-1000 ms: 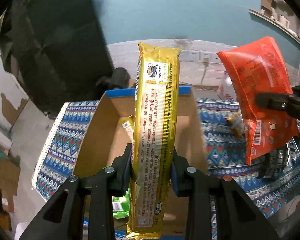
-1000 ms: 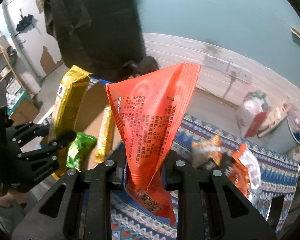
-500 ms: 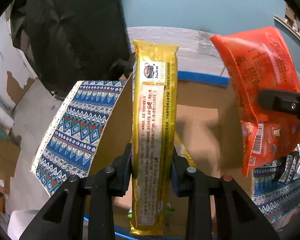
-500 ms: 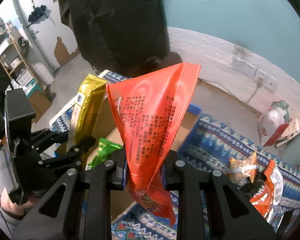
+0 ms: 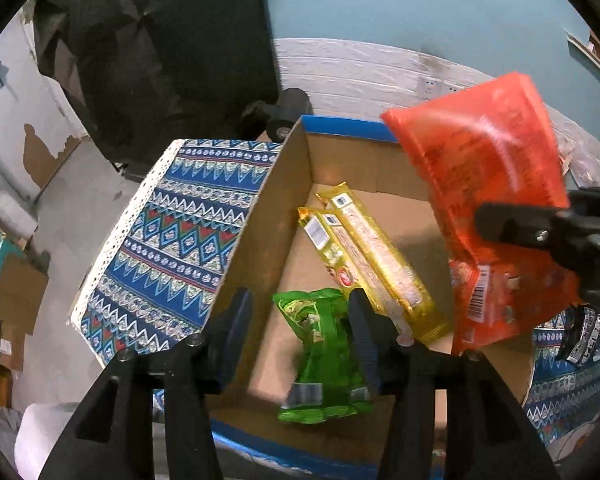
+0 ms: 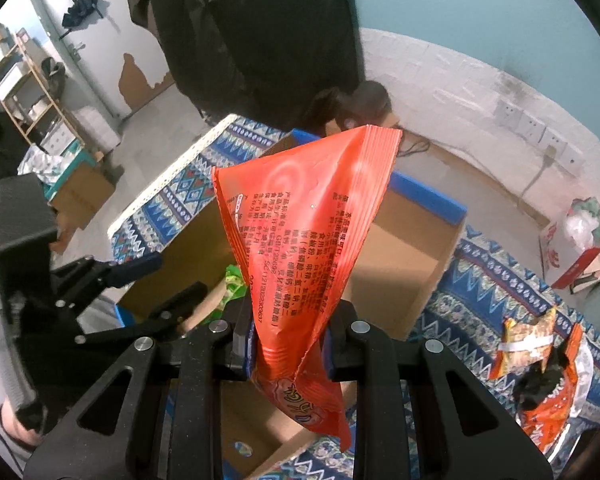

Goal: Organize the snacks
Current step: 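Release the wafer bar with the left tool while the right tool releases the orange bag into the box, then move both tools back toward the snack pile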

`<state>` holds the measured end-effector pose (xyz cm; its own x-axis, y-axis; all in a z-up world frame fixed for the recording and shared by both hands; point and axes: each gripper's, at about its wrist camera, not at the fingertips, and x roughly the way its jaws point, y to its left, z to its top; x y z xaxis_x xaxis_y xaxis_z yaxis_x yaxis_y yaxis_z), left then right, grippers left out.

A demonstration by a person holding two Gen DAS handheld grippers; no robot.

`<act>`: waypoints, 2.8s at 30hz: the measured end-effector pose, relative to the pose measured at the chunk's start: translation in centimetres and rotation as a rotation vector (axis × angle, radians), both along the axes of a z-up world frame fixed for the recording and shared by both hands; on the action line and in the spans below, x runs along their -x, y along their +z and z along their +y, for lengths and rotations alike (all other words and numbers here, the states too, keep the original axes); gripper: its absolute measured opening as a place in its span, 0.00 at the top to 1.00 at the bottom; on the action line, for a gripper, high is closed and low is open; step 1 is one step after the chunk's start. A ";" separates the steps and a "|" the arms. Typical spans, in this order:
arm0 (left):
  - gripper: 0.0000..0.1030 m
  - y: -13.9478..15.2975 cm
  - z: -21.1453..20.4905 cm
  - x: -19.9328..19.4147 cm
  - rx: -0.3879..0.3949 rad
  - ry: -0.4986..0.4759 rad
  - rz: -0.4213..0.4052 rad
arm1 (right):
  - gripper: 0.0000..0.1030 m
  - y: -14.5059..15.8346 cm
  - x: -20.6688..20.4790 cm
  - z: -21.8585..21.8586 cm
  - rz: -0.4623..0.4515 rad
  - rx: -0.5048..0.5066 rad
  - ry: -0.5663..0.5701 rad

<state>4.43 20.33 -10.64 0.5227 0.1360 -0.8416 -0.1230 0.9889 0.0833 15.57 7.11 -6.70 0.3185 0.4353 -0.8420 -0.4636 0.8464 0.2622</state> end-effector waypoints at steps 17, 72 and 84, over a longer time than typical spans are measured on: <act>0.40 2.4 -1.1 1.6 0.002 -0.038 -0.043 | 0.34 -1.2 0.2 -1.0 0.056 0.021 -0.033; 0.22 -1.7 -30.5 1.2 -0.001 -0.578 0.147 | 0.23 -6.0 9.9 -34.8 0.122 0.276 -0.507; 0.21 -4.6 -34.3 -0.3 0.049 -0.603 0.221 | 0.24 -10.4 9.9 -37.2 0.205 0.291 -0.518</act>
<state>4.75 -14.02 -15.20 0.3085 -0.1689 -0.9361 0.4702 0.8826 -0.0043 5.66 -30.13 -17.15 0.2464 0.0118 -0.9691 0.0607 0.9978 0.0276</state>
